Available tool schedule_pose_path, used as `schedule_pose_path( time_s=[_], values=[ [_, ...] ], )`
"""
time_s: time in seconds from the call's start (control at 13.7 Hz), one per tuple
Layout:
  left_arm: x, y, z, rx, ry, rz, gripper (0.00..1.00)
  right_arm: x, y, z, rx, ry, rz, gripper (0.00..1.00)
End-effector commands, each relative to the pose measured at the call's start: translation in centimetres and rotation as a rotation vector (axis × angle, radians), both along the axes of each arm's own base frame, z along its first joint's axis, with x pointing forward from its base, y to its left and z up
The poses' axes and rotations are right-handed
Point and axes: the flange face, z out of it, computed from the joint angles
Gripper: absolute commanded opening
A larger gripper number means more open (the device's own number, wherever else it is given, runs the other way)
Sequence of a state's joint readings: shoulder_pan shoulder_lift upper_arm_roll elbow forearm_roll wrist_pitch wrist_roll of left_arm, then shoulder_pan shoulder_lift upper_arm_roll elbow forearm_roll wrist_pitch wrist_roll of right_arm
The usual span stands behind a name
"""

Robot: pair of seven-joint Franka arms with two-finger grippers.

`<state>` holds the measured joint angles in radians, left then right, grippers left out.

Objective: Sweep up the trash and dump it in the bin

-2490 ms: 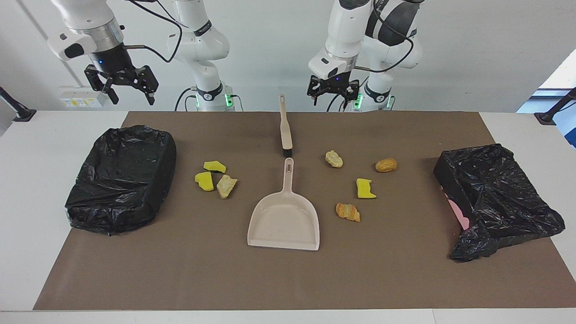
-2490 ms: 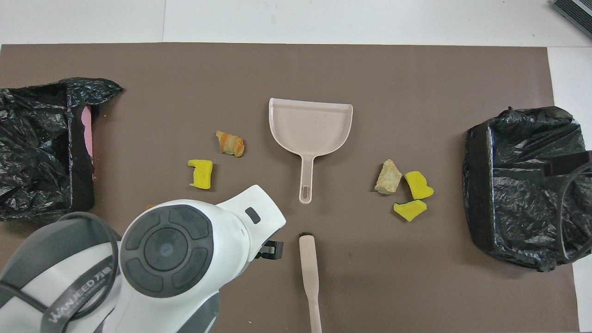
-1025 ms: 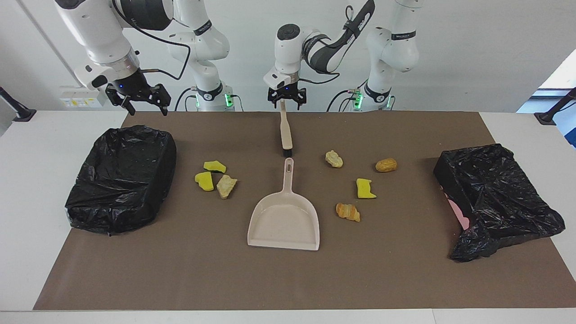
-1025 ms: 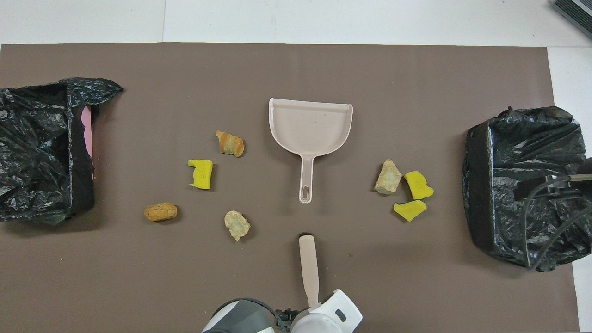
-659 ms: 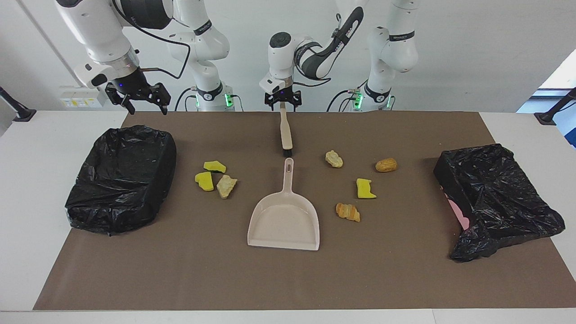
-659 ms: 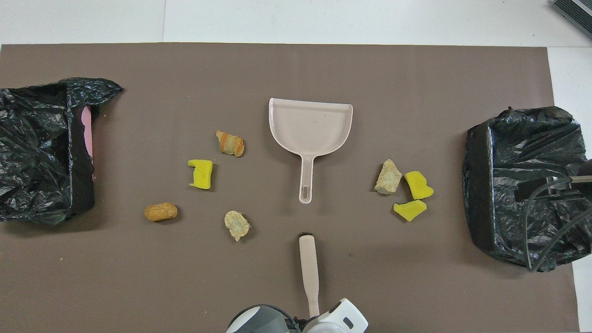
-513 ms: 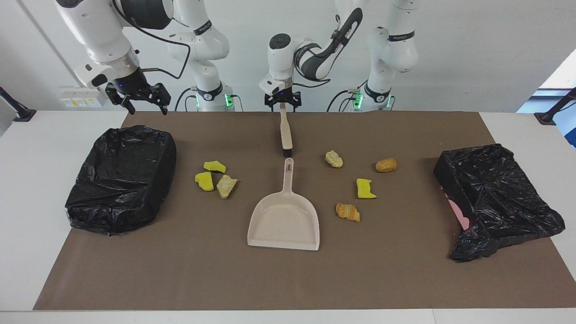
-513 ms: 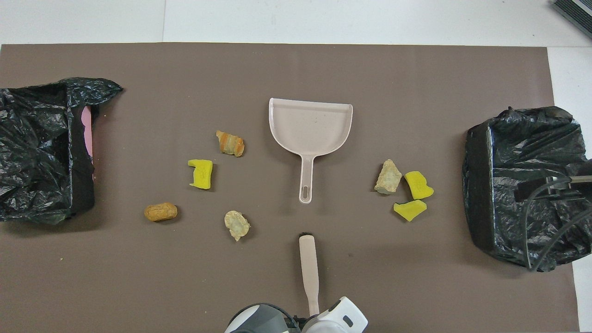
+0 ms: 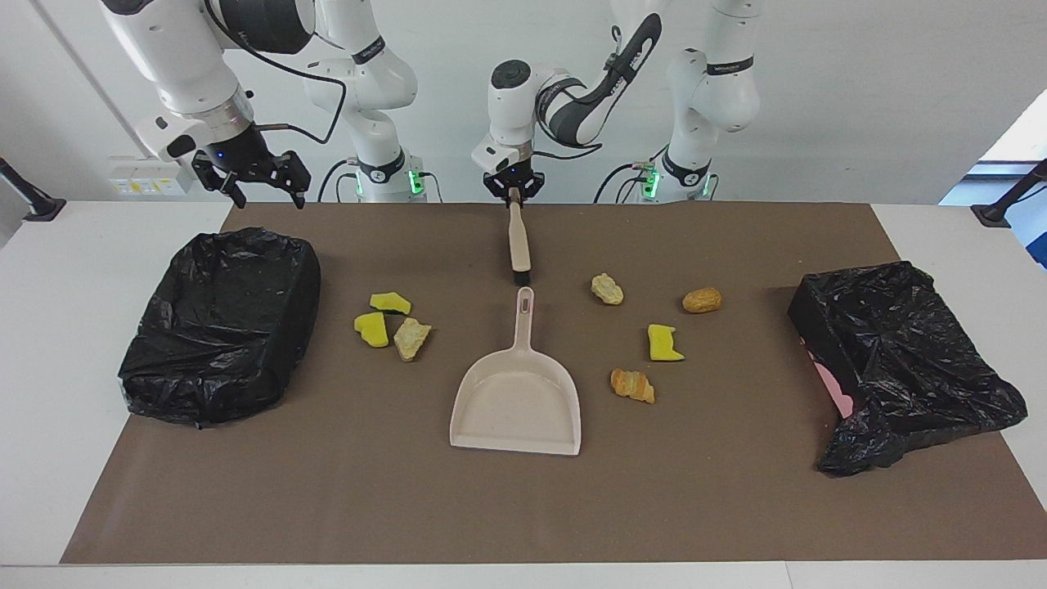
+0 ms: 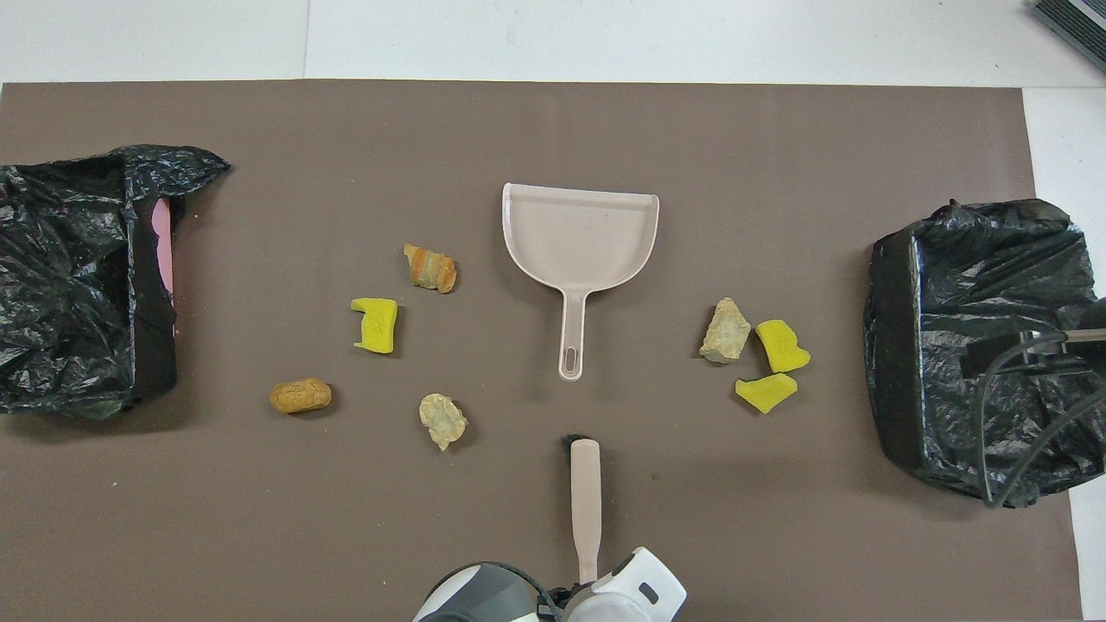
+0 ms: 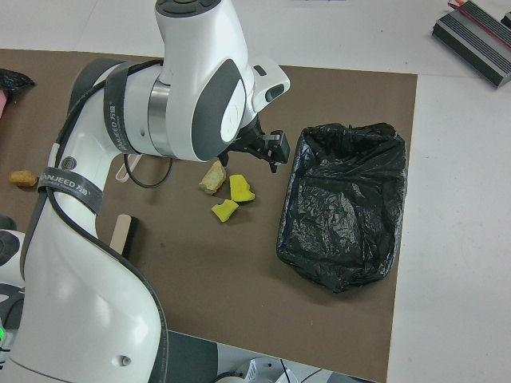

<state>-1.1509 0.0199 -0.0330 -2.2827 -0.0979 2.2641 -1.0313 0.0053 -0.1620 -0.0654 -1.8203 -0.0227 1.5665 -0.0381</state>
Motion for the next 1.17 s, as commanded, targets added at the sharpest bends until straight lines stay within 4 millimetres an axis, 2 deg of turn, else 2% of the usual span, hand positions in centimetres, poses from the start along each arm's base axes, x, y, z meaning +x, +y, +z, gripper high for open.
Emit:
schedule_pose_path(
  time_s=[0.0, 0.15, 0.29, 0.51, 0.73, 0.88, 0.95, 1.1],
  values=[
    [0.8, 0.9, 1.2, -0.009, 0.01, 0.035, 0.0, -0.6, -0.4, 0.0, 0.014, -0.017, 0.015, 1.0],
    [1.6, 1.6, 1.9, 0.017, 0.025, 0.058, 0.0, -0.7, -0.4, 0.0, 0.014, -0.016, 0.015, 1.0],
    [2.5, 2.4, 3.8, 0.043, 0.044, 0.07, 0.0, -0.7, -0.4, 0.0, 0.014, -0.016, 0.015, 1.0],
    [3.1, 4.4, 5.5, 0.115, 0.084, 0.097, 0.0, -0.7, -0.4, 0.1, 0.014, -0.016, 0.011, 1.0],
    [4.5, 7.6, 6.8, 0.209, 0.133, 0.14, 0.0, -0.6, -0.1, 0.0, 0.013, -0.014, 0.012, 1.0],
    [6.3, 9.9, 7.3, 0.239, 0.16, 0.191, 0.0, -0.4, 0.7, 0.1, 0.011, -0.024, -0.017, 1.0],
    [7.0, 10.4, 7.0, 0.234, 0.16, 0.206, 0.0, 0.0, 2.2, -0.1, 0.011, -0.031, -0.042, 1.0],
    [8.2, 10.2, 6.9, 0.183, 0.132, 0.215, 0.0, 1.8, 6.9, -1.5, 0.007, -0.063, -0.069, 1.0]
  ],
)
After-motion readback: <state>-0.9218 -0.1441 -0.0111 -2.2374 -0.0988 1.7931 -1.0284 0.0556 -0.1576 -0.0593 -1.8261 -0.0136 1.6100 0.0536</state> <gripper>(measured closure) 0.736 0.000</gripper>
